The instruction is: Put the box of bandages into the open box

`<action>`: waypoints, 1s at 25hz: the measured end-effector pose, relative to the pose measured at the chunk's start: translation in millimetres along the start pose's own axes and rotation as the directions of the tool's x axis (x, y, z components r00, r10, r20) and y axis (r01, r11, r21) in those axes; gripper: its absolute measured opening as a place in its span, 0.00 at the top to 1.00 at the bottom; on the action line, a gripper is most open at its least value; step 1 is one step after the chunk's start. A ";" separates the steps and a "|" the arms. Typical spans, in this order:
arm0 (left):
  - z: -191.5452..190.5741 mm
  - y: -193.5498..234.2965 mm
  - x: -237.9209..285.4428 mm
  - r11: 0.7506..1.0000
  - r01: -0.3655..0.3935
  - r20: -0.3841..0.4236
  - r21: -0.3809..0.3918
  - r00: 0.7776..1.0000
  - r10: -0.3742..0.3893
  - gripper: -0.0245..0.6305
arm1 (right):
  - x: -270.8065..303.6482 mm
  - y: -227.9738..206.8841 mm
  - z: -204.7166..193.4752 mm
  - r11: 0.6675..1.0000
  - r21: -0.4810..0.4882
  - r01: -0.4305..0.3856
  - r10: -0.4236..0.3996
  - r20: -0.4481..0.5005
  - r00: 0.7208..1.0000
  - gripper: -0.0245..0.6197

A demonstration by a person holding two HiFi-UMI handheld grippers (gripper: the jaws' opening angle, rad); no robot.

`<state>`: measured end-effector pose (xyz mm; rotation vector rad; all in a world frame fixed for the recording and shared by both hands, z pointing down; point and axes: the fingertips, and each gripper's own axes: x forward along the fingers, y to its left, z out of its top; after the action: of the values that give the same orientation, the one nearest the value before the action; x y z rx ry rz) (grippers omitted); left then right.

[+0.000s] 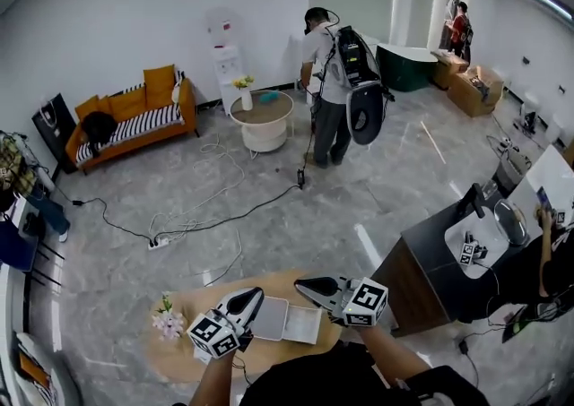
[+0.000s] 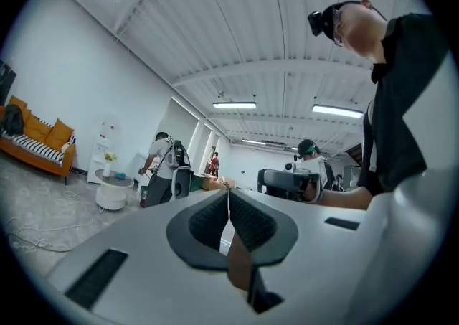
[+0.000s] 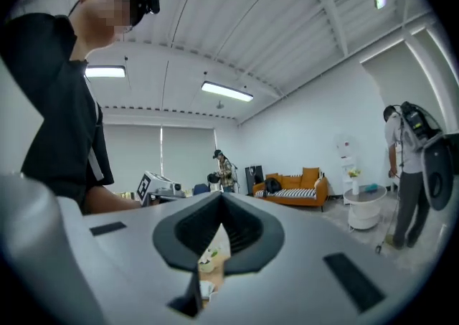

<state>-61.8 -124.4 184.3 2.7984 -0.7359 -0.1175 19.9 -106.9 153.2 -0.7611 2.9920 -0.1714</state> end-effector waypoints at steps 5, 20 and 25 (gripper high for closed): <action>25.0 -1.1 -14.5 0.998 -0.017 0.034 0.056 0.999 0.015 0.93 | -31.0 4.8 28.5 0.999 -0.034 -0.001 0.005 0.127 0.992 0.95; 28.5 5.1 -27.5 0.994 -0.075 0.126 0.082 0.990 0.065 0.93 | -64.9 -9.9 57.1 0.998 -0.050 0.043 -0.029 0.252 0.967 0.95; 45.6 8.4 -30.4 0.993 -0.083 0.178 0.089 0.982 0.066 0.93 | -54.1 -1.5 59.3 0.998 -0.052 0.021 -0.008 0.250 0.968 0.95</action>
<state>-98.6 -126.3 142.8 2.8737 -0.9092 -0.3257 72.5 -87.9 95.7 -0.7476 2.7631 0.0053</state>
